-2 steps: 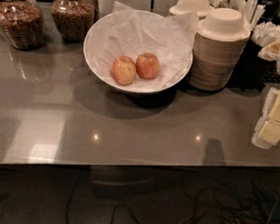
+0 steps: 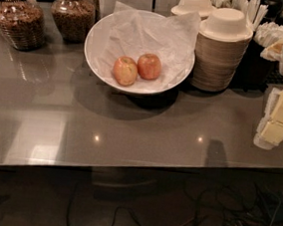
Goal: Pick apple from white bowl
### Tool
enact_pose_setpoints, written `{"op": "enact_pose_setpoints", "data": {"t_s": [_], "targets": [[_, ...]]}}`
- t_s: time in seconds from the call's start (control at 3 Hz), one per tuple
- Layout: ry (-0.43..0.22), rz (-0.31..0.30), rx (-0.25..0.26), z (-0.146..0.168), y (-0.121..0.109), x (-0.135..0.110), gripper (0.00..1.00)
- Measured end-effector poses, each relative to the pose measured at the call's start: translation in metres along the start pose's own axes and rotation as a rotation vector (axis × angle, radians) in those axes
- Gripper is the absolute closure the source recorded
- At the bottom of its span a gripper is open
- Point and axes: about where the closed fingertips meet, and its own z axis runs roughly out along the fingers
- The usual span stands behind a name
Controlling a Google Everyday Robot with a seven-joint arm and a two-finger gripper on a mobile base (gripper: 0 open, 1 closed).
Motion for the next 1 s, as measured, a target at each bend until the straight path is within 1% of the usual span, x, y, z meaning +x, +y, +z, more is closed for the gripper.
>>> {"op": "enact_pose_setpoints", "data": {"t_s": [0.33, 0.67, 1.0], "targets": [[-0.144, 0.018, 0.017, 0.021, -0.015, -0.023, 0.0], [-0.35, 0.028, 0.05, 0.038, -0.041, -0.067, 0.0], [-0.508, 0.002, 0.057, 0.05, -0.068, -0.116, 0.0]]}}
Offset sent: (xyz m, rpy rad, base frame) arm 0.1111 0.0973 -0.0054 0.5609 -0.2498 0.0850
